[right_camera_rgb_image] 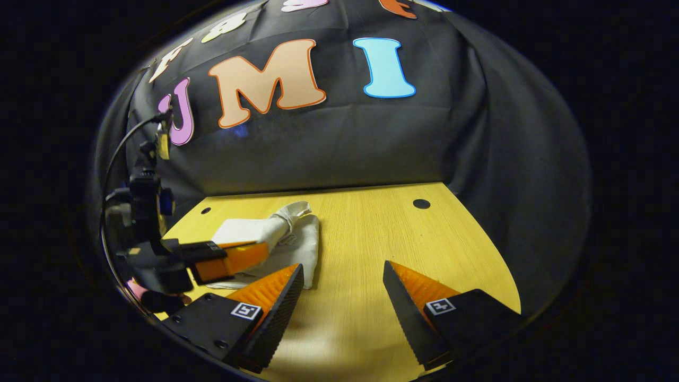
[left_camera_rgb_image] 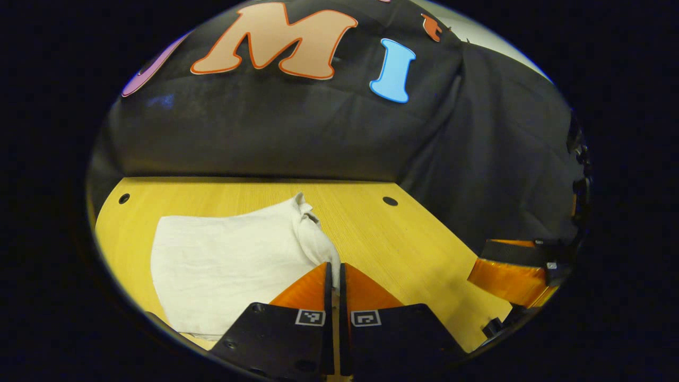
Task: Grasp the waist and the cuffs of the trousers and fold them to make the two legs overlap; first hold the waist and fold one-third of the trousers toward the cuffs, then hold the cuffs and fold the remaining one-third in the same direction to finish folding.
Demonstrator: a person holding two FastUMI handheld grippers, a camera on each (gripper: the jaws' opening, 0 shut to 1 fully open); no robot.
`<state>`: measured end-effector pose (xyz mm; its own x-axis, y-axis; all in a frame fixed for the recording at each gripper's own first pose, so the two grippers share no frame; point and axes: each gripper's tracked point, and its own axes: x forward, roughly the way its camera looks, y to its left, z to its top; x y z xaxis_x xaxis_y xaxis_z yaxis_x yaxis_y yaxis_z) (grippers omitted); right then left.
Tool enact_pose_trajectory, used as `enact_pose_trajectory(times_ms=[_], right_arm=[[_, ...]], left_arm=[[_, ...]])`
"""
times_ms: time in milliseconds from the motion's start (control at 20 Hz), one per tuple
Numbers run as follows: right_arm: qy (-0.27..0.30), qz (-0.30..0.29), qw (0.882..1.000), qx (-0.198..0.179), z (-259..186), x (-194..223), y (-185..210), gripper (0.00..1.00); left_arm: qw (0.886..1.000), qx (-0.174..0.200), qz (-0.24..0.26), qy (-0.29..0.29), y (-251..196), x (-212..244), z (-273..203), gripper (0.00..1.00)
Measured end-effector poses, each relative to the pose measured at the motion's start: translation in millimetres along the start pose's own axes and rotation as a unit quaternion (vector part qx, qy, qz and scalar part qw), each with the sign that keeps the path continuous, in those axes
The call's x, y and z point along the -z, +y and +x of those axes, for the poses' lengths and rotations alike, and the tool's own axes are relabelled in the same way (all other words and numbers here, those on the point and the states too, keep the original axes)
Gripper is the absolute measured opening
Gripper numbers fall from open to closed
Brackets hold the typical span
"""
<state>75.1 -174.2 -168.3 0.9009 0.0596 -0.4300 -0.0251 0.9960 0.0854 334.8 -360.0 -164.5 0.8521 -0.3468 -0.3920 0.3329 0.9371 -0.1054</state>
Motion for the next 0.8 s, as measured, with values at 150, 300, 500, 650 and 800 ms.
enact_pose_trajectory(times_ms=[150,300,500,650,800], right_arm=[[-0.004,0.007,1.0,0.0,-6.6,-1.4,3.7,0.92],[-0.011,0.007,1.0,-0.005,-14.1,-3.8,14.6,0.97],[-0.028,0.006,0.999,-0.017,-25.5,-11.6,37.2,0.92],[-0.044,0.007,0.999,-0.024,-35.7,-18.5,56.0,0.92],[-0.065,0.005,0.998,-0.027,-47.1,-26.9,70.6,0.97]], left_arm=[[1.0,0.027,0.007,0.004,-11.7,4.6,-12.2,0.46],[0.999,0.019,0.015,-0.03,-8.5,-16.0,-43.7,0.88],[0.998,-0.013,0.027,-0.052,16.2,-28.2,-92.3,0.89],[0.997,-0.035,0.023,-0.072,36.9,-39.2,-130.8,0.89],[0.994,-0.069,0.04,-0.081,67.0,-41.3,-164.0,0.89]])
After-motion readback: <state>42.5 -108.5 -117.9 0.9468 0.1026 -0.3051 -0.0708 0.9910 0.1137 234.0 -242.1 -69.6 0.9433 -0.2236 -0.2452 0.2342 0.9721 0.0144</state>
